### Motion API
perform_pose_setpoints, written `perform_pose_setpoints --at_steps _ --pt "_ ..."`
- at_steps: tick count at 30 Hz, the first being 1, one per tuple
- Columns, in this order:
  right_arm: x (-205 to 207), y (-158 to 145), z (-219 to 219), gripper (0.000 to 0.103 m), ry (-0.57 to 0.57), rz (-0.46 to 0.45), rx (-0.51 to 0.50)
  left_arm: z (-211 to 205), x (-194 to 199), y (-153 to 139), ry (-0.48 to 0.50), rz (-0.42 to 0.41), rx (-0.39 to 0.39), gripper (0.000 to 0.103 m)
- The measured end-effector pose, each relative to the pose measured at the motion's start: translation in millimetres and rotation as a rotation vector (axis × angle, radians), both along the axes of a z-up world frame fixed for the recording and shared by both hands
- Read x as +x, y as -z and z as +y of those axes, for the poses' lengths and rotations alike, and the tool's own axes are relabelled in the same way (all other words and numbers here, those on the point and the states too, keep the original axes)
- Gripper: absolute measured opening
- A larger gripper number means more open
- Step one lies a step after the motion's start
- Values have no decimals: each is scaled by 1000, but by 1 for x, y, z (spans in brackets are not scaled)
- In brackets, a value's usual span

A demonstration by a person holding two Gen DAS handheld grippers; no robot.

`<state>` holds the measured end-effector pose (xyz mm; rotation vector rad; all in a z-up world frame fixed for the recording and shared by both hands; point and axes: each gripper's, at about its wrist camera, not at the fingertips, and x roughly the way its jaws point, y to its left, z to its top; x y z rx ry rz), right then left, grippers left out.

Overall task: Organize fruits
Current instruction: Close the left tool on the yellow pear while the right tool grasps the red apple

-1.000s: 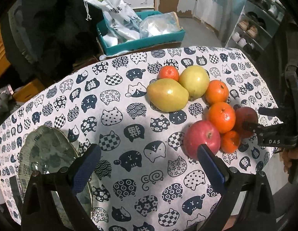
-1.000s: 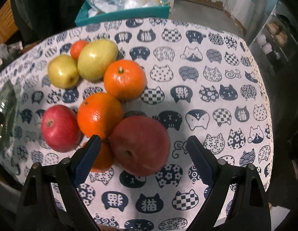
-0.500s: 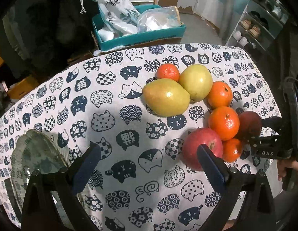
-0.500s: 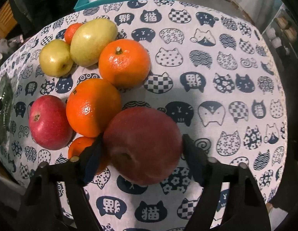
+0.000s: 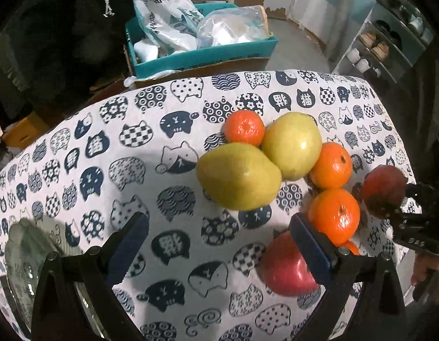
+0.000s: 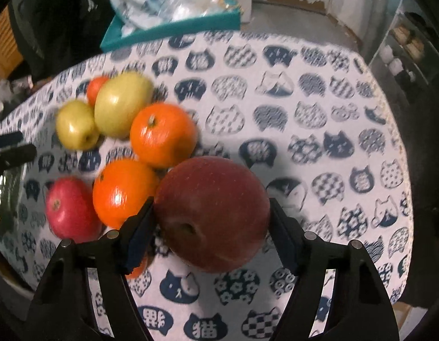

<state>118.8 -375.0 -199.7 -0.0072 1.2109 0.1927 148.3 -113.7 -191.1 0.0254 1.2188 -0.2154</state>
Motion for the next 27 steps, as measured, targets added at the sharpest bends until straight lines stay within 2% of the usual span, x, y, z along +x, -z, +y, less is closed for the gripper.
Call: perform_pose_setpoints --at_steps 4,11,22,24,26,27 --pt "12 0 -10 74 26 -8 24 -9 11 7 14 6 -8 101" --pt "20 7 -13 74 67 3 49 -27 22 27 57 23 55 101" --pt "28 13 -14 74 72 6 55 -33 39 55 63 52 111 101" --pt "28 12 -14 74 70 4 56 -31 40 58 74 52 101 97" --pt "28 12 -13 74 68 3 57 -31 41 58 84 47 63 85" --pt "28 12 -12 74 66 2 54 -31 41 57 87 46 49 83"
